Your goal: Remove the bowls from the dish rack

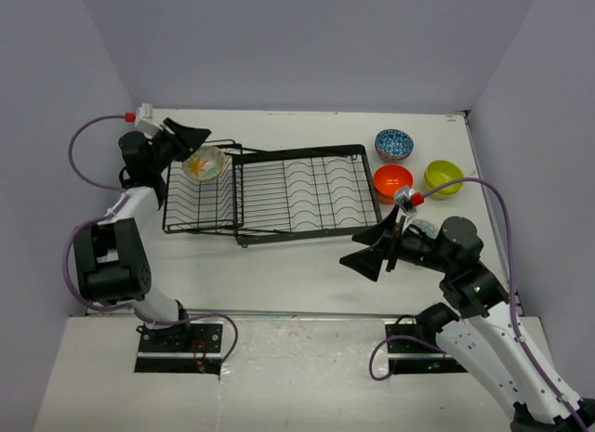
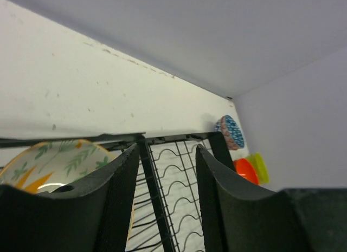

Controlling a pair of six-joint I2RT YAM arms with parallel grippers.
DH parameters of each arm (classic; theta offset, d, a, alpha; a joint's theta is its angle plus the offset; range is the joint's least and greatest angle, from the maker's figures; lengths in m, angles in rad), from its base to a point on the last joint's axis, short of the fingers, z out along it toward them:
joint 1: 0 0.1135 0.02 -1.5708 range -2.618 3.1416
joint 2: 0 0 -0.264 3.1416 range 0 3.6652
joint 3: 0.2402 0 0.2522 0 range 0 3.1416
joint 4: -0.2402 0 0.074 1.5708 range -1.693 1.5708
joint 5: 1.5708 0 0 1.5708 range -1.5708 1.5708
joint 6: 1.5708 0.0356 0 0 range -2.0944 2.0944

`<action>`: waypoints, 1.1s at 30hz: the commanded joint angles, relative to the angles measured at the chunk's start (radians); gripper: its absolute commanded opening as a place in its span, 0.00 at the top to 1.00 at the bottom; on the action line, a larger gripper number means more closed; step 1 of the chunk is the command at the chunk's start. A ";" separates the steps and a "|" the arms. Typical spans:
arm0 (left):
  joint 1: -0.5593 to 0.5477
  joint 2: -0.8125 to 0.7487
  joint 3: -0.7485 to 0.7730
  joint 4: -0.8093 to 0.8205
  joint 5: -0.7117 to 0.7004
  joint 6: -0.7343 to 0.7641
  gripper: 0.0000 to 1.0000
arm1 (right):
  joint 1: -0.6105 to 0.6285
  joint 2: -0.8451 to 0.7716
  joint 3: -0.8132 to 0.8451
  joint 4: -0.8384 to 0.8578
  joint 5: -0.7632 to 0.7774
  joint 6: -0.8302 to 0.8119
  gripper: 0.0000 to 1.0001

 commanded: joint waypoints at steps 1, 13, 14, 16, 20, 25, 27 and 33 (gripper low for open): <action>-0.084 -0.116 0.200 -0.444 -0.231 0.317 0.52 | 0.006 0.000 -0.003 0.026 0.009 -0.016 0.01; -0.470 0.088 0.744 -1.475 -1.225 0.347 0.48 | 0.006 0.000 0.002 0.008 0.032 -0.030 0.01; -0.492 0.085 0.741 -1.492 -1.242 0.326 0.48 | 0.006 0.000 -0.001 0.011 0.032 -0.030 0.01; -0.535 0.091 0.749 -1.579 -1.316 0.186 0.49 | 0.006 0.004 -0.001 0.012 0.030 -0.030 0.01; -0.553 0.097 0.735 -1.658 -1.394 -0.051 0.44 | 0.006 0.008 -0.006 0.014 0.026 -0.031 0.01; -0.553 0.151 0.787 -1.871 -1.416 -0.476 0.46 | 0.006 0.009 -0.009 0.011 0.029 -0.036 0.01; -0.544 0.160 0.782 -1.885 -1.413 -0.567 0.46 | 0.005 0.012 -0.009 0.012 0.029 -0.040 0.01; -0.503 0.174 0.750 -1.775 -1.371 -0.611 0.47 | 0.006 0.015 -0.014 0.008 0.026 -0.045 0.01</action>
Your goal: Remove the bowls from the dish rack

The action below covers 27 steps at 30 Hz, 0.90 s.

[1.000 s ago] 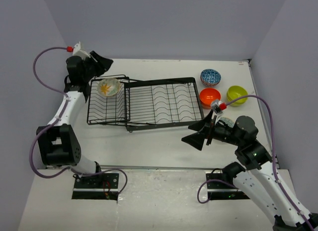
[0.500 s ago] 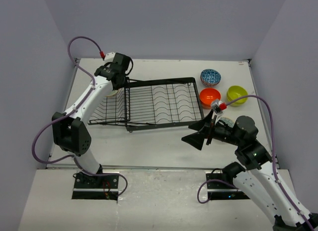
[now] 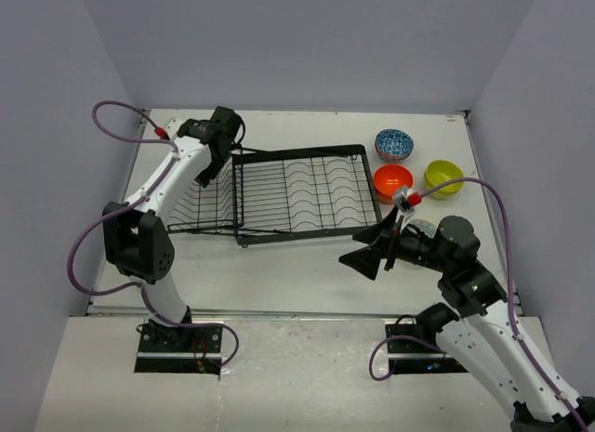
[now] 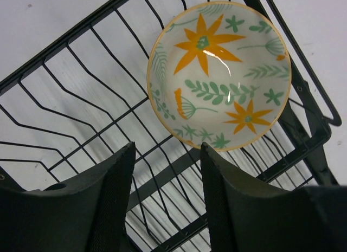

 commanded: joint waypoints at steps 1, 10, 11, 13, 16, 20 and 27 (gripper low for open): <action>0.035 0.010 0.002 0.019 -0.035 -0.141 0.48 | 0.006 0.007 -0.004 0.009 0.002 -0.019 0.01; 0.098 0.065 -0.057 0.169 0.000 -0.091 0.52 | 0.005 0.010 -0.005 0.013 -0.003 -0.020 0.01; 0.102 0.072 -0.075 0.186 0.011 -0.088 0.53 | 0.005 0.012 -0.005 0.013 -0.003 -0.020 0.01; 0.112 0.084 -0.098 0.223 0.026 -0.088 0.61 | 0.006 0.013 -0.004 0.012 -0.003 -0.020 0.01; 0.121 0.092 -0.155 0.275 0.041 -0.086 0.72 | 0.005 0.012 -0.004 0.012 -0.003 -0.023 0.01; 0.121 0.070 -0.184 0.292 0.041 -0.095 0.88 | 0.006 0.016 -0.005 0.013 -0.003 -0.023 0.01; 0.113 -0.043 -0.213 0.326 0.037 -0.088 1.00 | 0.006 0.018 -0.005 0.016 -0.001 -0.023 0.01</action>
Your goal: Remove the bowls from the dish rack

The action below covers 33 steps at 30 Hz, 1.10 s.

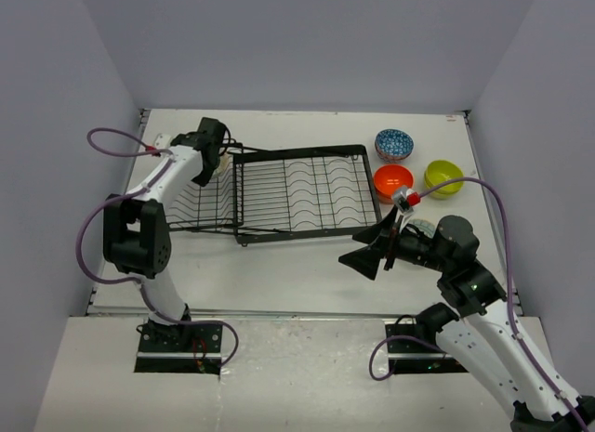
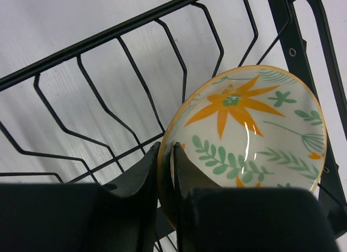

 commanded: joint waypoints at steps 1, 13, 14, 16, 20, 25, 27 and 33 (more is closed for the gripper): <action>-0.013 -0.095 -0.016 0.033 -0.004 0.005 1.00 | 0.006 0.011 -0.003 0.019 -0.003 -0.016 0.01; -0.056 -0.433 -0.123 0.414 0.078 0.469 1.00 | 0.006 0.030 0.000 0.043 0.042 0.001 0.01; -0.063 -0.460 -0.189 0.497 0.123 0.550 1.00 | 0.006 0.025 0.002 0.048 0.057 0.011 0.01; -0.117 -0.545 -0.278 0.721 0.307 0.754 1.00 | 0.006 0.015 0.025 0.056 0.130 0.054 0.01; -0.446 -0.586 -0.280 0.674 0.208 0.897 1.00 | 0.008 0.022 0.100 -0.019 0.343 0.126 0.01; -0.643 -0.632 -0.354 0.672 0.197 0.890 1.00 | 0.026 0.099 0.255 -0.133 0.528 0.082 0.01; -0.704 -0.618 -0.351 0.665 0.197 0.904 1.00 | 0.057 0.200 0.316 -0.237 0.597 0.029 0.01; -0.789 -0.565 -0.354 0.655 0.185 0.888 1.00 | 0.210 0.427 0.454 -0.409 0.865 -0.012 0.03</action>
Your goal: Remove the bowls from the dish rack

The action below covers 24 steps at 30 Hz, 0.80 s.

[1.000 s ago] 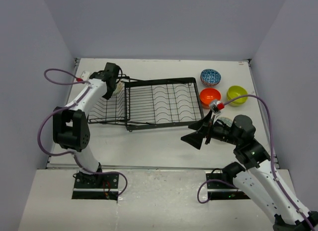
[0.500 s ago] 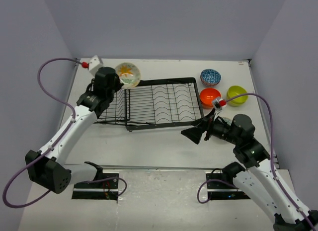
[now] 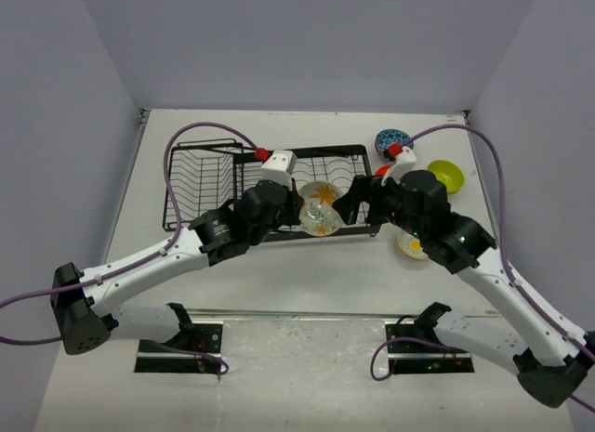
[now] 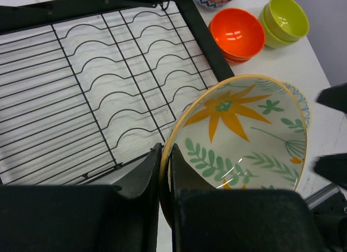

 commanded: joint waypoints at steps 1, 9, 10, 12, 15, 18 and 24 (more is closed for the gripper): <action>-0.029 0.018 0.011 0.066 -0.031 0.013 1.00 | 0.093 0.103 0.048 -0.165 0.219 -0.037 0.05; -0.039 0.019 0.023 0.028 -0.066 -0.005 1.00 | 0.175 0.229 0.090 -0.199 0.305 -0.010 0.85; -0.039 0.019 0.023 0.019 -0.075 -0.008 1.00 | 0.176 0.234 0.091 -0.201 0.308 -0.006 0.96; -0.039 0.019 0.031 0.002 -0.087 -0.007 1.00 | 0.176 0.243 0.093 -0.201 0.316 -0.003 1.00; -0.039 0.012 0.032 -0.012 -0.095 -0.004 1.00 | 0.176 0.263 0.107 -0.199 0.328 0.001 1.00; -0.039 0.003 0.046 -0.041 -0.115 -0.005 0.76 | 0.175 0.281 0.131 -0.199 0.322 -0.006 1.00; -0.039 -0.109 0.132 -0.338 -0.294 -0.086 0.00 | -0.154 0.289 0.110 -0.208 0.190 -0.051 1.00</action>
